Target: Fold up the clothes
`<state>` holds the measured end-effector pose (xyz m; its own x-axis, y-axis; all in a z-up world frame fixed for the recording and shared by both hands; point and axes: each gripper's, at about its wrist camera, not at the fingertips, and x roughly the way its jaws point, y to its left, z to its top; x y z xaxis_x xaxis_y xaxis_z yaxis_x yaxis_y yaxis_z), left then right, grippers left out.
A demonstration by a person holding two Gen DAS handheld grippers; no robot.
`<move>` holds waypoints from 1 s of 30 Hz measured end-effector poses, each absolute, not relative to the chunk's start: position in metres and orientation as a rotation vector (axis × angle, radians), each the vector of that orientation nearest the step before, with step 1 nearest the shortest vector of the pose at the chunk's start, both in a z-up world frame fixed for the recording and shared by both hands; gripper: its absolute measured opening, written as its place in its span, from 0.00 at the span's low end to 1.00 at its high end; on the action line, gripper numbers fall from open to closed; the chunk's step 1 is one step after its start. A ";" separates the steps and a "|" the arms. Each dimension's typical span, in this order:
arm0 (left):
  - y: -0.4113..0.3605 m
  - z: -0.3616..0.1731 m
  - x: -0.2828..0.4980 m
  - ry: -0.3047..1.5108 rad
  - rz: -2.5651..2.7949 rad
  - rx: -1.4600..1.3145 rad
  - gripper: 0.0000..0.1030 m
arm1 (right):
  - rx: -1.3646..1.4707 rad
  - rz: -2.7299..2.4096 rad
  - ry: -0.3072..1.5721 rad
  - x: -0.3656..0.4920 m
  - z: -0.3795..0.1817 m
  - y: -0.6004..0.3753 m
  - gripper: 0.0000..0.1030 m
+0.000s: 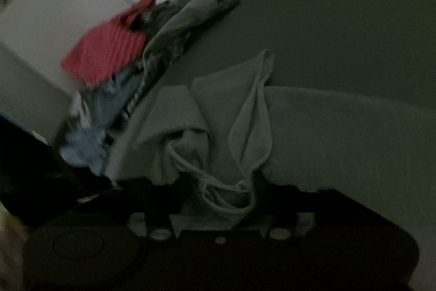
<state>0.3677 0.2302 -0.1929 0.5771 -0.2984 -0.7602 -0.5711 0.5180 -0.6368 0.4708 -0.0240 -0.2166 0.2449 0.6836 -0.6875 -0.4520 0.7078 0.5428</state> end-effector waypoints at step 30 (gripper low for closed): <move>0.163 -0.173 0.415 1.098 0.164 -0.593 1.00 | 0.228 0.514 0.933 0.424 -0.190 -0.133 0.30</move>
<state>0.4154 0.1627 -0.1735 0.4609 -0.1609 -0.8727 -0.4085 0.8346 -0.3696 0.4241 -0.1326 -0.1899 0.4868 0.5141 -0.7062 -0.3217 0.8571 0.4023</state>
